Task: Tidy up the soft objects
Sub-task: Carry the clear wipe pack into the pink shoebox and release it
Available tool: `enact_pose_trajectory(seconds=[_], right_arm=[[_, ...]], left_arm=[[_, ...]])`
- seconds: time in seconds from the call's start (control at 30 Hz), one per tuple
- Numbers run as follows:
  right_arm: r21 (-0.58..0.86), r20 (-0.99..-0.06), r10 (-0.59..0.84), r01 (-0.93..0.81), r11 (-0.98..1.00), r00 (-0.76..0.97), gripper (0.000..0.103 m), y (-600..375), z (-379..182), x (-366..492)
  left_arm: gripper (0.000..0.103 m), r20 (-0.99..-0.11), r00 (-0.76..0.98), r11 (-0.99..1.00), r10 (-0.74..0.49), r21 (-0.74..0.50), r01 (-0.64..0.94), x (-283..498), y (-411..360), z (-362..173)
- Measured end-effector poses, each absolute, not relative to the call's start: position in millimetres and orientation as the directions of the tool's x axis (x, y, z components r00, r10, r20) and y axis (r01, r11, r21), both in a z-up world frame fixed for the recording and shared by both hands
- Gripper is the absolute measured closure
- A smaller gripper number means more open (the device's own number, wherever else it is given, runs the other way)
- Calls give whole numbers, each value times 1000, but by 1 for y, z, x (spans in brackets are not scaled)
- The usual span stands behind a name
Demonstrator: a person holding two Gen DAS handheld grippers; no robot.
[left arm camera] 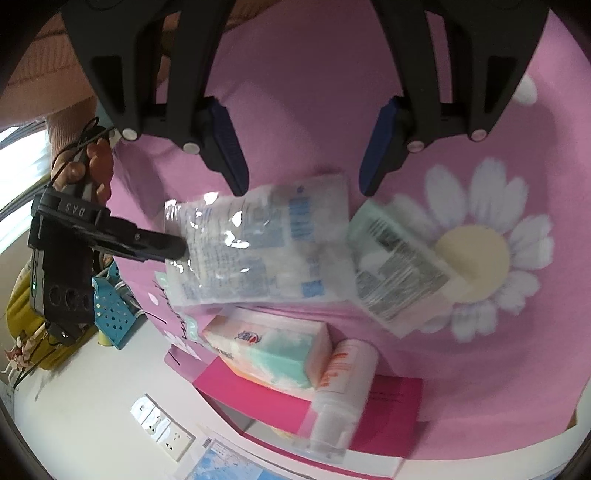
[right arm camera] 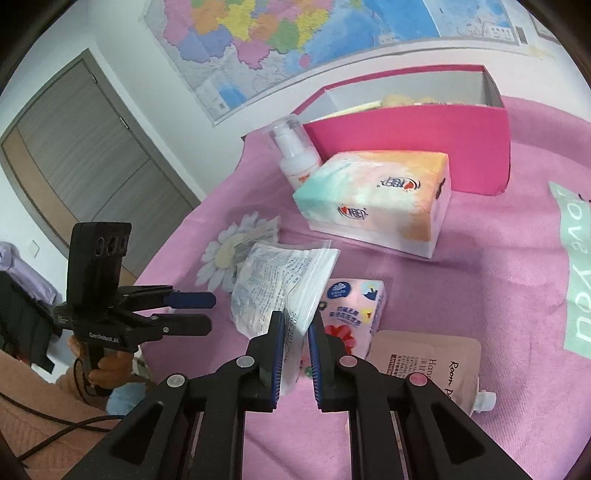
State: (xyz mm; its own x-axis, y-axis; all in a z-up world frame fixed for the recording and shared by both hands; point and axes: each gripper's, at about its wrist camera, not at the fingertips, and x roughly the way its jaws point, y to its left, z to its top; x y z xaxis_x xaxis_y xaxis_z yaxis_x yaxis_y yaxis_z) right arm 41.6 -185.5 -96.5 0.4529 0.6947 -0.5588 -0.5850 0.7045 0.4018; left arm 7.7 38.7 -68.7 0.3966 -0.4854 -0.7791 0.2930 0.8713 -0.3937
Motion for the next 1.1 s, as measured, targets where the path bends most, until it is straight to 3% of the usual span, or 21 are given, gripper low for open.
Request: enact_pose_trajectory(seconds=[0.27, 0.47, 0.77, 1.1], right_arm=[[419, -564, 689, -560, 714, 456, 91, -191, -103, 48], [432, -550, 685, -540, 722, 477, 90, -198, -101, 50], [428, -483, 699, -554, 714, 528, 90, -216, -73, 48], [399, -378, 715, -593, 699, 589, 90, -226, -18, 64]], left_arm=[[33, -788, 383, 868, -482, -373, 327, 25, 18, -71], [32, -756, 379, 840, -534, -426, 335, 32, 15, -66], [33, -690, 460, 827, -558, -415, 380, 30, 19, -22], [33, -618, 594, 853, -515, -302, 426, 55, 17, 46]])
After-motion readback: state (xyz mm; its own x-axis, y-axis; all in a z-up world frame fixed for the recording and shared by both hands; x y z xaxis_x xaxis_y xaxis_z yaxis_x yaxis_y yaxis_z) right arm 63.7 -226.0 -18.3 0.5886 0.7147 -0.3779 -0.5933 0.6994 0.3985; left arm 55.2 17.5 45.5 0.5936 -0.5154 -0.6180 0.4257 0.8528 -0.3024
